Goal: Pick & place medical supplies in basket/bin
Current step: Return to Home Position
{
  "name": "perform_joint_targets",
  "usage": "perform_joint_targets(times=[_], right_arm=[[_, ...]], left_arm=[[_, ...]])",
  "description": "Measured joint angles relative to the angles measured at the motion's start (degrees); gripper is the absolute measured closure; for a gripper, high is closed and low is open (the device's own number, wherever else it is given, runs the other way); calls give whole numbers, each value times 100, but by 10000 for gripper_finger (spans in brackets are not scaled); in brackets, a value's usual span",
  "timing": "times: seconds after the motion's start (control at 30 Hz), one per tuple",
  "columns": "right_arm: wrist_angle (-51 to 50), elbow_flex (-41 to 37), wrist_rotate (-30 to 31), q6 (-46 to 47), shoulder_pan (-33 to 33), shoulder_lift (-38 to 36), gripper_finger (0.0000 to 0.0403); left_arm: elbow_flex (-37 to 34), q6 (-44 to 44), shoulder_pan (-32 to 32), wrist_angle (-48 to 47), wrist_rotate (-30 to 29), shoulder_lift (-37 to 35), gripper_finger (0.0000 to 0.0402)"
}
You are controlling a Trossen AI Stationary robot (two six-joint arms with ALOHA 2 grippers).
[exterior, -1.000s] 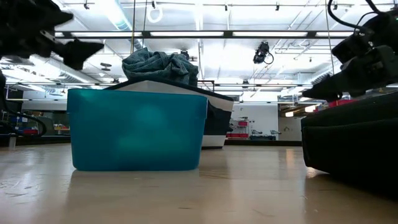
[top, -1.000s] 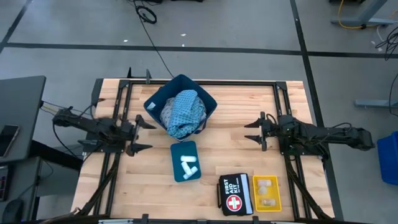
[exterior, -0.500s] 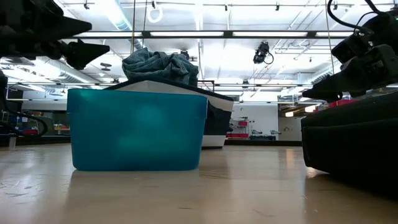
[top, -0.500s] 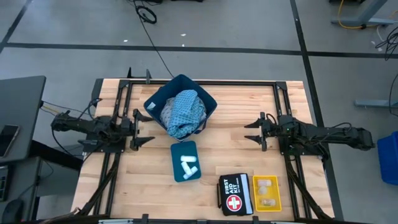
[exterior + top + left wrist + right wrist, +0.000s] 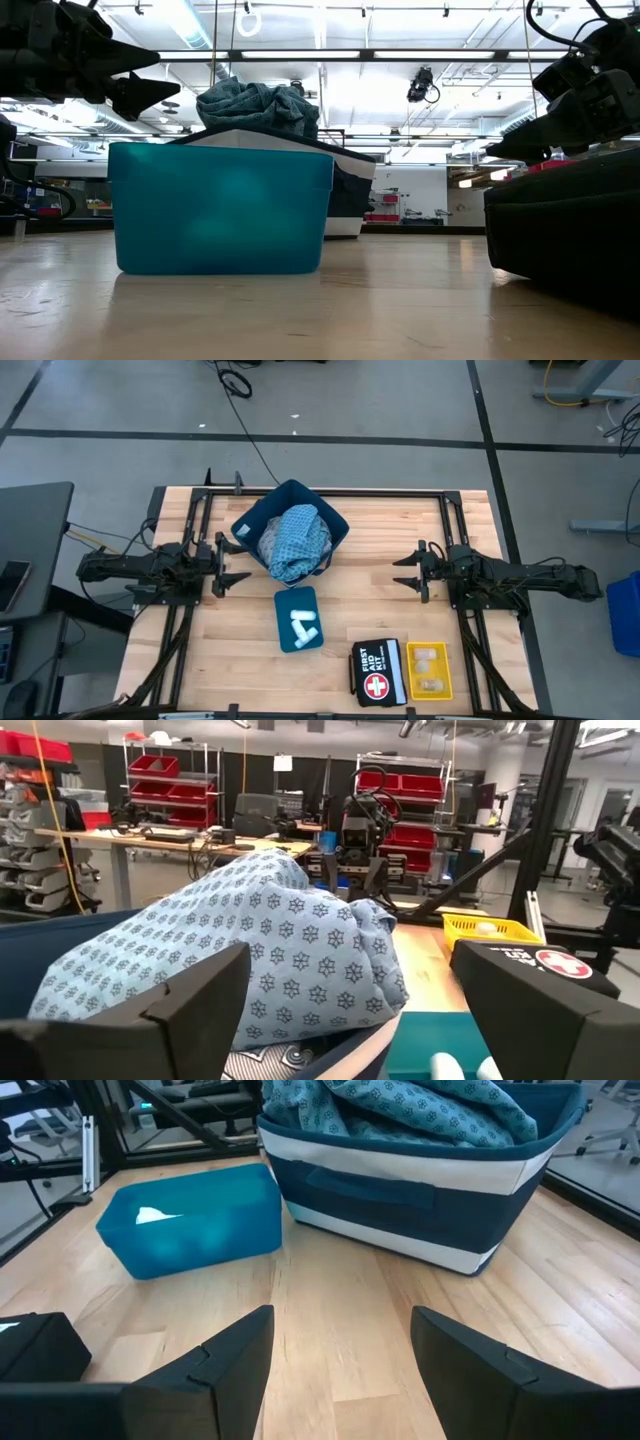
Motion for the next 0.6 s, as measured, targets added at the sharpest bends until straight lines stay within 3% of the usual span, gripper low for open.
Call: perform_joint_targets(times=[0.4,0.6], right_arm=[[-10,0,0,-3,0,0,158],[-19,0,1,-15,-1,0,158]], left_arm=[[-4,-394,17,-96,-75,39,58],[-4,-159,28,-178,756,133,58]])
